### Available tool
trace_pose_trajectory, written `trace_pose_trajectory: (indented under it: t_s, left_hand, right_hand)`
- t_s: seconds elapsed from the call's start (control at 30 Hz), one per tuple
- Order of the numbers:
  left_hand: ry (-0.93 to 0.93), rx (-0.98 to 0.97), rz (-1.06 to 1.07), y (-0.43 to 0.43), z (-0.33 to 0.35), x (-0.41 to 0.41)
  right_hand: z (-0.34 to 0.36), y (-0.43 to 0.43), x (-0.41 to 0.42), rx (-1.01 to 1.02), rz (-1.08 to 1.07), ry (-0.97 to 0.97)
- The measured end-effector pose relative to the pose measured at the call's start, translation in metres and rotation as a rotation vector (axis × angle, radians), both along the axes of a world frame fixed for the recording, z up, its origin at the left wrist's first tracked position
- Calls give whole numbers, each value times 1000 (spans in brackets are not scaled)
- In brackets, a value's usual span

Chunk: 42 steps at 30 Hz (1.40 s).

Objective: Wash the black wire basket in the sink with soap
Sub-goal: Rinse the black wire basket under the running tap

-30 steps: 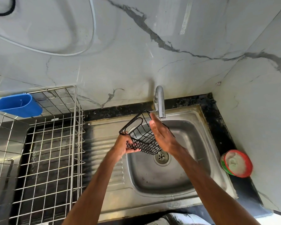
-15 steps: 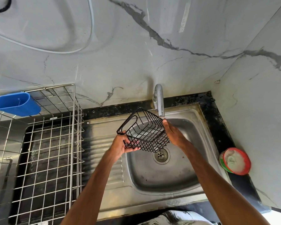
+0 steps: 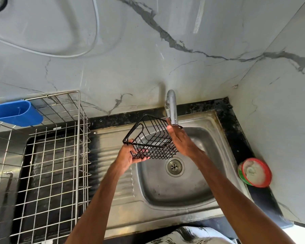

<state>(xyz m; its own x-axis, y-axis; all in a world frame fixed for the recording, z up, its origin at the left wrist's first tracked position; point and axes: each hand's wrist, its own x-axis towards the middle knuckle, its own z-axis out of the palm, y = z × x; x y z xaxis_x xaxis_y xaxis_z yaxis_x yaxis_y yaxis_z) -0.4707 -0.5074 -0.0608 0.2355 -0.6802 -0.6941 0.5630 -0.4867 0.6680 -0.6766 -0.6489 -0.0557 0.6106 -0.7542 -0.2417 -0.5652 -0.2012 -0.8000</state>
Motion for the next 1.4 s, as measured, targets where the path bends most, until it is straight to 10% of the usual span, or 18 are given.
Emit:
trace_pose_trajectory:
  t_s: [0.4, 0.87, 1.1, 1.4]
  left_hand:
    - [-18, 24, -26, 0, -2, 1]
    - [-420, 225, 2, -27, 29, 13]
    - [-882, 188, -438, -47, 57, -17]
    - [-818, 366, -563, -67, 52, -27]
  right_hand:
    - [-27, -29, -40, 731, -347, -116]
    - [-36, -35, -41, 545, -457, 16]
    - [-38, -43, -39, 495, -450, 84]
    - [-37, -52, -48, 573, -500, 119]
